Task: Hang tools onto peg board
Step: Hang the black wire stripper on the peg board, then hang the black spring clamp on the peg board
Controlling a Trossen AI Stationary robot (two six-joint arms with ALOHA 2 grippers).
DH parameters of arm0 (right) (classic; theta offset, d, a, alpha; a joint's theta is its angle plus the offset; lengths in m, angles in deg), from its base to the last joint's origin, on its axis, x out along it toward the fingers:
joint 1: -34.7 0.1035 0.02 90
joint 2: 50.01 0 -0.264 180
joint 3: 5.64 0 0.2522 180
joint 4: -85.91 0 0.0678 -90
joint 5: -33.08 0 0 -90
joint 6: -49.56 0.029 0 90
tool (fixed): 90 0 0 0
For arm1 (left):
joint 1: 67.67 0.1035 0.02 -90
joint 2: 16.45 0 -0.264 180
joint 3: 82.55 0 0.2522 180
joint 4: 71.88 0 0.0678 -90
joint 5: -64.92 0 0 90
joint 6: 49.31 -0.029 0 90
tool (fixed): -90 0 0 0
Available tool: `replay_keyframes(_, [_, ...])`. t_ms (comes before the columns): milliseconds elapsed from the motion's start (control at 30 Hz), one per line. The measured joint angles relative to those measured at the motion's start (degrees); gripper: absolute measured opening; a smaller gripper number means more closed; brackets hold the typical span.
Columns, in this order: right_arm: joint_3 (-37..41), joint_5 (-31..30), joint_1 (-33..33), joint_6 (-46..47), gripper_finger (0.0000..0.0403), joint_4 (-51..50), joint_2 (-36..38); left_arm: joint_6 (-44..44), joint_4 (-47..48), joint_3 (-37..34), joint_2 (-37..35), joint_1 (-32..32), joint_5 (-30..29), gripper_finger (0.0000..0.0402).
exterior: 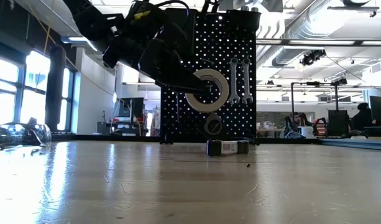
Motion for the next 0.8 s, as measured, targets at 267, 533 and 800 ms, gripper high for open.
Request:
replay_keyframes(267, [0.00, -1.25, 0.11, -0.45, 0.0051, -1.47, -1.09, -0.04, -0.04, 0.00, -0.02, 0.24, 0.00, 0.0243])
replay_keyframes(533, [-0.01, -2.43, 0.61, -1.04, 0.0068, -1.43, -2.91, -0.07, 0.00, 0.00, -0.02, 0.24, 0.00, 0.0243])
replay_keyframes(800, [-0.01, -3.91, 1.20, -1.50, 0.0072, -0.46, -2.93, -0.13, 0.02, 0.00, -0.02, 0.24, 0.00, 0.0243])
